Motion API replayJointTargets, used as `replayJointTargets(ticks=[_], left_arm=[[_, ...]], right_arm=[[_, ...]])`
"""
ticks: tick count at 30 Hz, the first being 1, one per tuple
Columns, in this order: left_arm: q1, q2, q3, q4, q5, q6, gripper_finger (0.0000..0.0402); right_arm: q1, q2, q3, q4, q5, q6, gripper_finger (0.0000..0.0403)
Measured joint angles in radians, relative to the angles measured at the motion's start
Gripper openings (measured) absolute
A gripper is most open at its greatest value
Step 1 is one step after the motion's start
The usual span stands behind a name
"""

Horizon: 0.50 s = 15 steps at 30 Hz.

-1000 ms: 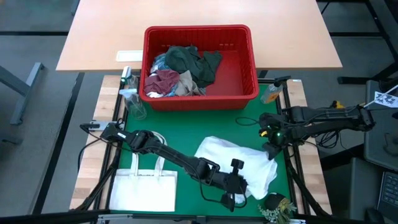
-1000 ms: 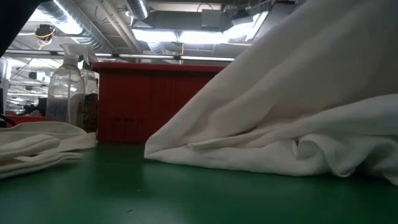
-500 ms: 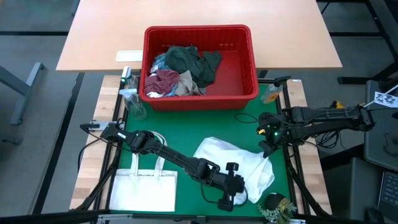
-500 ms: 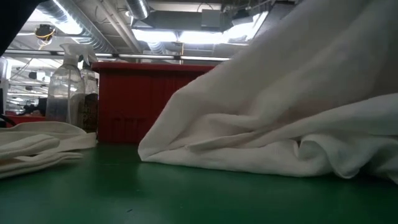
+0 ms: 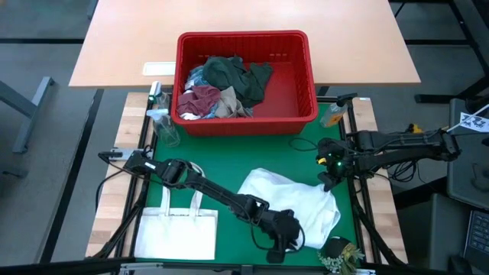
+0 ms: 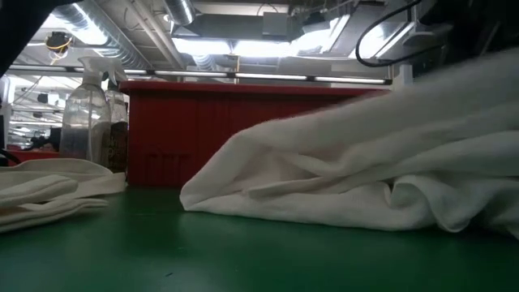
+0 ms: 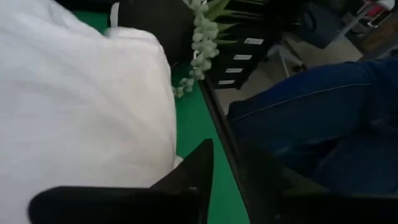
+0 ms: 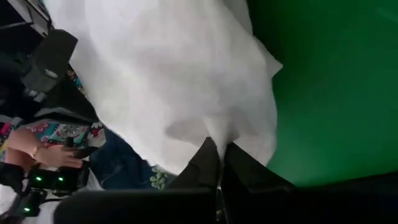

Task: Fold Laundry from Bin
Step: Fold the white polo shirt

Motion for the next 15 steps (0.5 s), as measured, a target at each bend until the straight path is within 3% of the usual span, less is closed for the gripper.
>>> replayJointTargets(ticks=[10,15], left_arm=[[0.027,-0.001,0.0,0.006,0.0,0.034,0.0135],[0.056,-0.017,0.0,-0.007,0.028,0.031,0.0132]], right_arm=[[0.0,0.0,0.0,-0.013,0.019,-0.059,0.0007],[0.0,0.0,0.0,-0.015,0.019,-0.06,0.0057]])
